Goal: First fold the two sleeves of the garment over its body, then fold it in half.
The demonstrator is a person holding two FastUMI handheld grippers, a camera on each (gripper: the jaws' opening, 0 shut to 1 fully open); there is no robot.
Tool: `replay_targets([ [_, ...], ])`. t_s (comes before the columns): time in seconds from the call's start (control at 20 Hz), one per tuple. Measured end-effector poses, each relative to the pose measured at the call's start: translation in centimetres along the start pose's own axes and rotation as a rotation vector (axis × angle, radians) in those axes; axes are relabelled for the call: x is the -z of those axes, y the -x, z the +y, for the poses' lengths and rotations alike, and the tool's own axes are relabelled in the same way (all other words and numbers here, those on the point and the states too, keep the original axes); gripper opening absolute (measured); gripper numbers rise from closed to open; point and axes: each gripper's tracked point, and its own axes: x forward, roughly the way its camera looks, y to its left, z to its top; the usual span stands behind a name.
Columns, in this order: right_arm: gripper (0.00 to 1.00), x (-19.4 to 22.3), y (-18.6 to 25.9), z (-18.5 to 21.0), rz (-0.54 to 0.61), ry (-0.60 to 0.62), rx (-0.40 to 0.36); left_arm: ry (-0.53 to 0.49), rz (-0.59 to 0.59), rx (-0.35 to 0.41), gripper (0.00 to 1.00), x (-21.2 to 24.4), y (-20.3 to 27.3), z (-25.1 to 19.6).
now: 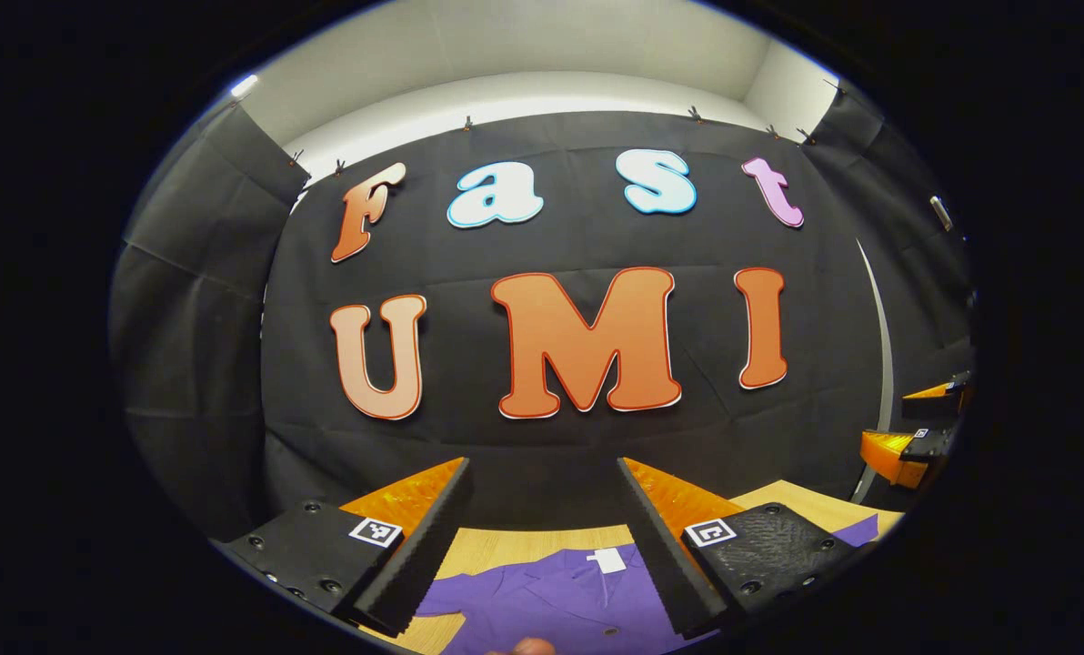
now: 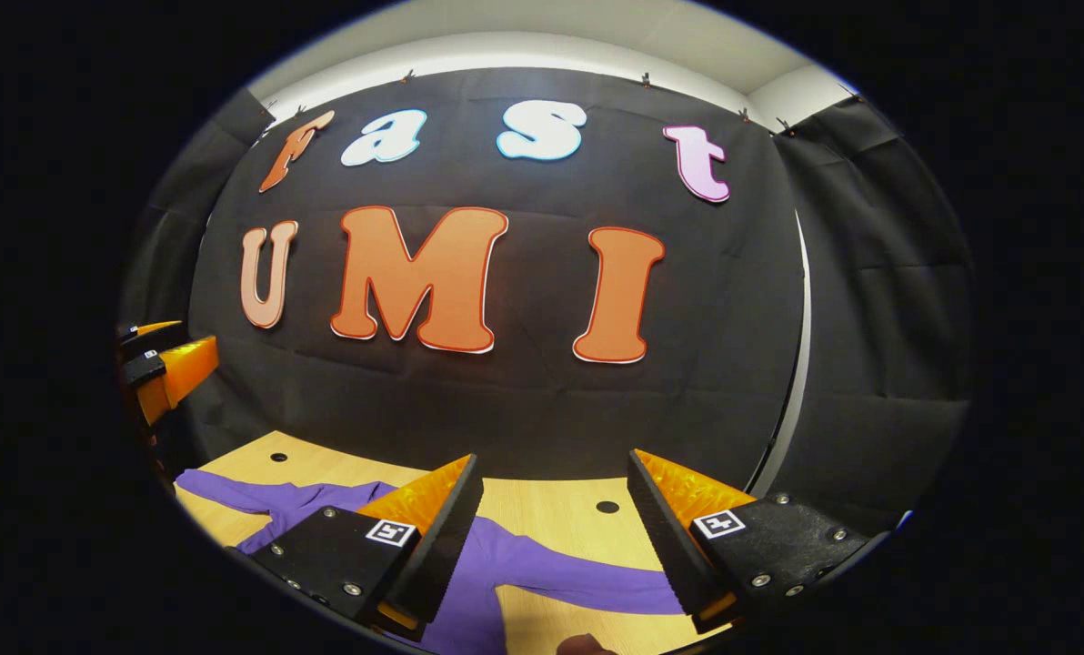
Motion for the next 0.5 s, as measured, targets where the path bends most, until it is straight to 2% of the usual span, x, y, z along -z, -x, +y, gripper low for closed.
replay_targets([
  [0.3,0.95,0.8,0.1,-0.6,0.012,-0.010,0.003,-0.021,0.006,0.005,0.96,0.3,0.5,-0.9],
  [0.35,0.95,1.7,0.0,-1.3,0.034,-0.020,0.015,-0.028,0.007,0.006,1.00,0.4,0.6,-1.0],
  [0.5,0.95,5.3,-0.5,-4.8,0.132,-0.054,0.081,-0.046,0.014,0.002,1.00,0.6,0.9,-1.0],
])
